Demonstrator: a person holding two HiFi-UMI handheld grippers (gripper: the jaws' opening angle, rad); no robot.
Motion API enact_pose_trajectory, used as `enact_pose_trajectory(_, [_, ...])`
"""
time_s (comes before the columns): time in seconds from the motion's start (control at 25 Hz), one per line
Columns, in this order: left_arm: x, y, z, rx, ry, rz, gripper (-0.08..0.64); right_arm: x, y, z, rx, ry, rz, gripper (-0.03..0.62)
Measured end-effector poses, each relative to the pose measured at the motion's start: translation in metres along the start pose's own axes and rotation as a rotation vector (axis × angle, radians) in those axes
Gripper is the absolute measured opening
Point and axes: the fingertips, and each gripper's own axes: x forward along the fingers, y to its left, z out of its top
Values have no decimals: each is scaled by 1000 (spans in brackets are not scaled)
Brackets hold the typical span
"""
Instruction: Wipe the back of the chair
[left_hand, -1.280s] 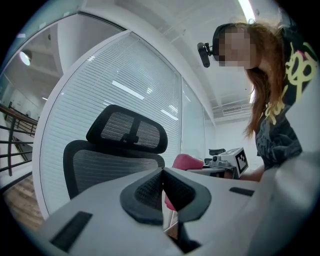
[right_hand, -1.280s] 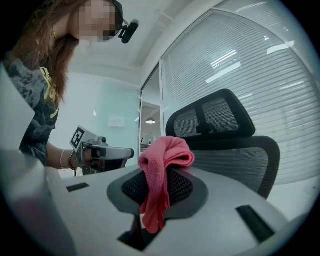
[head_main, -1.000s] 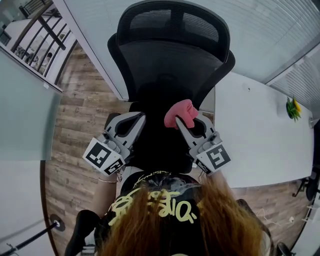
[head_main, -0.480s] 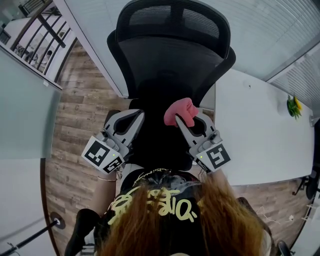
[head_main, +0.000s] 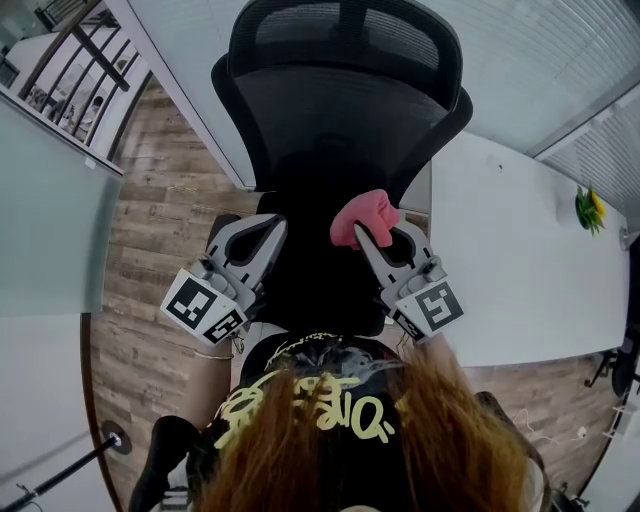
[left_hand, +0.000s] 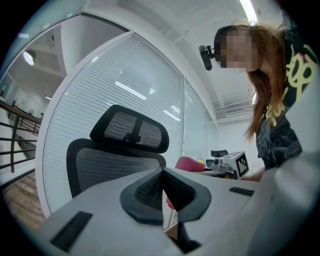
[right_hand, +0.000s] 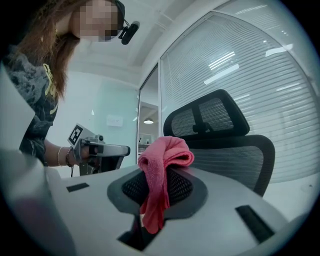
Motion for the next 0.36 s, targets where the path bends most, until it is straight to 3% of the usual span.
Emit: enact_pose_trajectory(0.36, [-2, 0, 1, 4, -1, -1, -8, 1, 9, 0, 42, 30, 13, 66])
